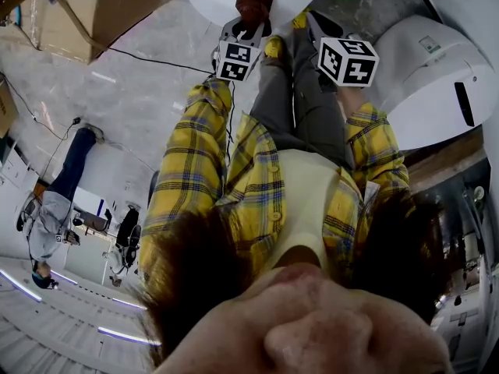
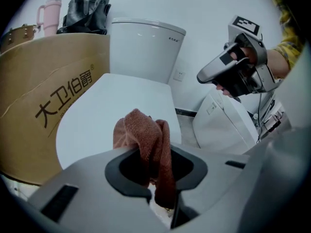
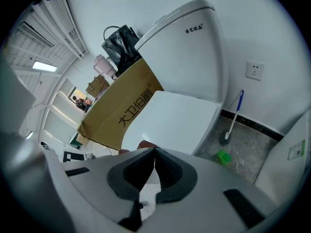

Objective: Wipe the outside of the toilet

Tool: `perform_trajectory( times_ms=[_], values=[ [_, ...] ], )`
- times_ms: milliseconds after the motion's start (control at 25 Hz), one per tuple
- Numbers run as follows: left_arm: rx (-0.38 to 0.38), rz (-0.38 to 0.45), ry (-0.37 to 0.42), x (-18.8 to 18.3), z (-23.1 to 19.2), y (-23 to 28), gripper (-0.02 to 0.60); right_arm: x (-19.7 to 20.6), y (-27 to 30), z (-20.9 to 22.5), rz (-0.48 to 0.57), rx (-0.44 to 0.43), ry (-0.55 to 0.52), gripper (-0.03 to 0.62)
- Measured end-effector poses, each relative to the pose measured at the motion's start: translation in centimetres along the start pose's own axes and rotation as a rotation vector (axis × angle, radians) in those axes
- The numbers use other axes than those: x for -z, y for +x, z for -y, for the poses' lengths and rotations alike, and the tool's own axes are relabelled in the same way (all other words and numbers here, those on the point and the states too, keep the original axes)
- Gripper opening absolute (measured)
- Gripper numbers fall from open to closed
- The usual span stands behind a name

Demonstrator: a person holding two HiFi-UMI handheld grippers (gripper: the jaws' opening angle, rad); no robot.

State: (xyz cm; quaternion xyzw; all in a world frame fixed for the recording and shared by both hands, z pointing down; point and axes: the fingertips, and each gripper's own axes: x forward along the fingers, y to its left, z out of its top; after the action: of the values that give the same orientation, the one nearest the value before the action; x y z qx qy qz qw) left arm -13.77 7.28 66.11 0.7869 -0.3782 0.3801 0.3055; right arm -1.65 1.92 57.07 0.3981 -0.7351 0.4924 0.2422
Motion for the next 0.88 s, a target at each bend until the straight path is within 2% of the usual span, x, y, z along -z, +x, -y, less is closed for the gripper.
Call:
perform_trajectory(
  times_ms=[240, 560, 880],
  values=[
    [0.056, -0.008, 0.017, -0.3, 2.7, 0.3, 0.097, -0.1, -0.3, 0.1, 0.009, -0.003, 0.016, 0.026],
    [0.100, 0.027, -0.004, -1.5, 5.3, 0.2, 0.097, -0.9, -1.1, -0.4, 0.039, -0.008, 0.022, 0.026],
    [0.126, 0.087, -0.019, -4.2, 6.9, -1.8, 0.097, -0.8, -2.0, -0.8, 0.055, -0.012, 0.020, 0.026]
  ],
)
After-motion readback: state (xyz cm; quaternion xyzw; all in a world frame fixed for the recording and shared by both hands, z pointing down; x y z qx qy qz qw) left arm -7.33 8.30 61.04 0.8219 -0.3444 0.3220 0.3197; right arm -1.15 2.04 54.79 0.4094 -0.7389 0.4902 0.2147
